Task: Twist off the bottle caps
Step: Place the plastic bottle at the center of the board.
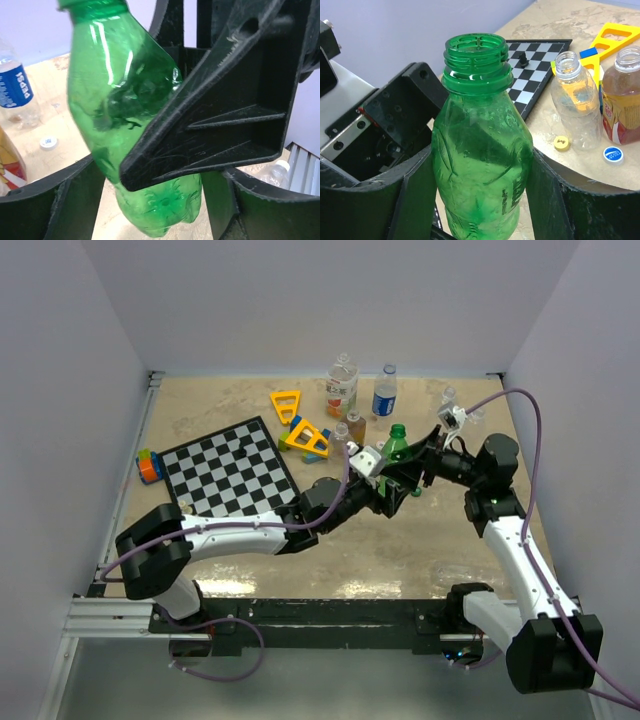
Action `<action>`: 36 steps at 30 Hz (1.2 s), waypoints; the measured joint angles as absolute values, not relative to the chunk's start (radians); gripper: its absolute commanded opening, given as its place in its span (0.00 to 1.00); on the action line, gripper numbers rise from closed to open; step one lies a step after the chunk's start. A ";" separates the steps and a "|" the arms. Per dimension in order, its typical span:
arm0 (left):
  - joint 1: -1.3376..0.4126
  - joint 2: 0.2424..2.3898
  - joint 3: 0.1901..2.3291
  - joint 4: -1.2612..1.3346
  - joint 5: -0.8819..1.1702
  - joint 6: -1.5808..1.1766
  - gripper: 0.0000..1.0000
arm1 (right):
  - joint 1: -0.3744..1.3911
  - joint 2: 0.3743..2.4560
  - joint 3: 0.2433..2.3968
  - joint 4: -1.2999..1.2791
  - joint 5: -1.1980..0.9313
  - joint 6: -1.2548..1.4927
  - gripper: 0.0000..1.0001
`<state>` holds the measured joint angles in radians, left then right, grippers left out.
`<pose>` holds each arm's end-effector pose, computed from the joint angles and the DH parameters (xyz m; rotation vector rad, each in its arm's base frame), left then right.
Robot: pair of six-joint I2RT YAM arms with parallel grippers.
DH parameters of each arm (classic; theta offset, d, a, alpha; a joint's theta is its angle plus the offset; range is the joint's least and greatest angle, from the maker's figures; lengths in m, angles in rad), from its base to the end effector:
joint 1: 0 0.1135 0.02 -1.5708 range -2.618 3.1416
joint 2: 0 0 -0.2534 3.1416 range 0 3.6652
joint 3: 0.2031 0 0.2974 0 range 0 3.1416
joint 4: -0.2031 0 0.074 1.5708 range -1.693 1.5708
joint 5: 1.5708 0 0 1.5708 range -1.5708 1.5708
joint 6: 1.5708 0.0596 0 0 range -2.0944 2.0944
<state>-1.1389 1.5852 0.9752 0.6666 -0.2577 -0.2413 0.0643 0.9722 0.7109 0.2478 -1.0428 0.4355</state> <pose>0.1930 -0.3825 0.2566 0.4876 1.5091 -0.9016 0.2742 0.0692 0.3041 -0.5554 1.6216 1.1939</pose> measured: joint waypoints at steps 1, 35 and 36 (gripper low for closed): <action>-1.139 1.592 0.980 0.663 -0.253 -0.241 0.66 | 0.064 0.972 0.710 0.247 -1.044 0.436 0.09; -1.064 1.539 0.927 0.482 0.057 -0.134 0.08 | 0.060 0.948 0.752 0.107 -1.067 0.297 0.78; -1.064 1.539 0.925 0.466 0.066 -0.134 0.08 | 0.059 0.948 0.759 0.108 -1.069 0.293 0.77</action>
